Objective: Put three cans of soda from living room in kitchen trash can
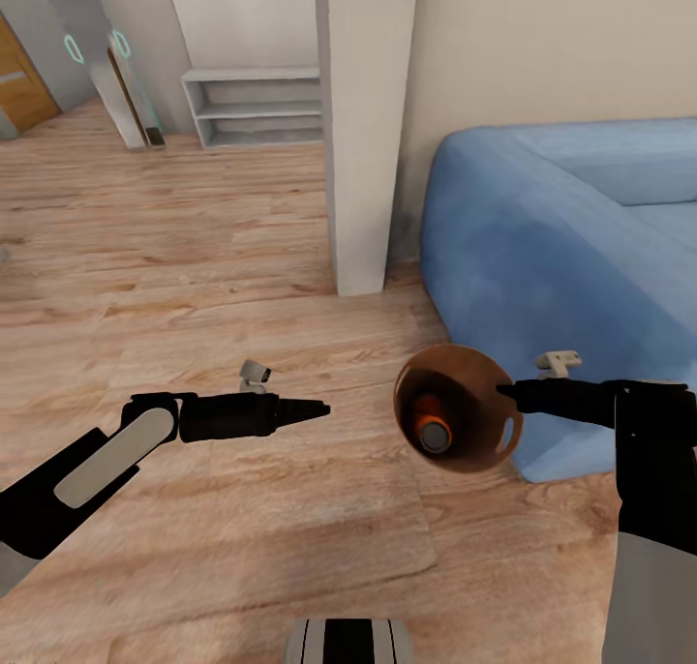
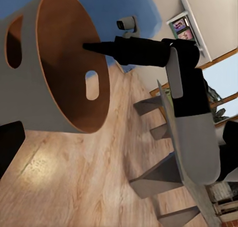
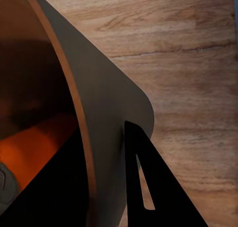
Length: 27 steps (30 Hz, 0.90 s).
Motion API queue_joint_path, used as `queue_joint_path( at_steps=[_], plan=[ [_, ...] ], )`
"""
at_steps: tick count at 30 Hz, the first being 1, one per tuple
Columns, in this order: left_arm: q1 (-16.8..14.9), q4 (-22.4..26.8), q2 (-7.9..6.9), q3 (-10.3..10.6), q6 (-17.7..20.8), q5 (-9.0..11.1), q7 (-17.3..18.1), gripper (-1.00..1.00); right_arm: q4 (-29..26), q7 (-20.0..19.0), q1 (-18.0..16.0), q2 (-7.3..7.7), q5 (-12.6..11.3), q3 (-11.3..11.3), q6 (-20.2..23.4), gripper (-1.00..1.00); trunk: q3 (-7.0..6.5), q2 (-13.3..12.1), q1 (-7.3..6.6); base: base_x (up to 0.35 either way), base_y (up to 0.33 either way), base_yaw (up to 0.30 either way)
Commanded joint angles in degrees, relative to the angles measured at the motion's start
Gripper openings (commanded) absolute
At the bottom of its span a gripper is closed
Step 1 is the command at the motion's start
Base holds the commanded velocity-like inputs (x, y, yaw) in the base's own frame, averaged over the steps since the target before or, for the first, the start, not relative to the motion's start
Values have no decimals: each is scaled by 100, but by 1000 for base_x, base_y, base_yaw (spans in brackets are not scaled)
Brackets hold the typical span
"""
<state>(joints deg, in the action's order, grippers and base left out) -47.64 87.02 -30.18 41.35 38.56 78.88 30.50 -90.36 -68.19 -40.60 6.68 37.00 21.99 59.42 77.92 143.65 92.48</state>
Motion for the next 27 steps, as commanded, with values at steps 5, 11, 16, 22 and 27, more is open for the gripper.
queue_joint_path(
  at_steps=[5, 11, 16, 22, 27],
  plan=[
    [0, 6, 1, -9, -16, -4, 0, 100, -3, -19, -1, 0, -79, -2, 58, -100, -47, 0, 0, 0, 0, 98],
    [0, 16, 11, -5, -37, -27, -14, 100, 0, -19, -1, -6, -79, -2, 58, -100, -101, 0, 0, 0, 0, 96],
    [0, -3, 68, -4, -61, -47, -25, 100, 0, -19, -1, -8, -79, -2, 58, -100, -114, 0, 0, 0, 0, 21],
    [0, -3, 90, -4, -73, -48, 3, 100, 0, -19, -1, -9, -79, 0, 58, -100, -156, 0, 0, 0, 0, 1],
    [0, -1, 116, -3, -77, -49, -14, 100, -1, -19, -1, -5, -79, 168, 58, -100, -201, 0, 0, 0, 0, 0]
  ],
)
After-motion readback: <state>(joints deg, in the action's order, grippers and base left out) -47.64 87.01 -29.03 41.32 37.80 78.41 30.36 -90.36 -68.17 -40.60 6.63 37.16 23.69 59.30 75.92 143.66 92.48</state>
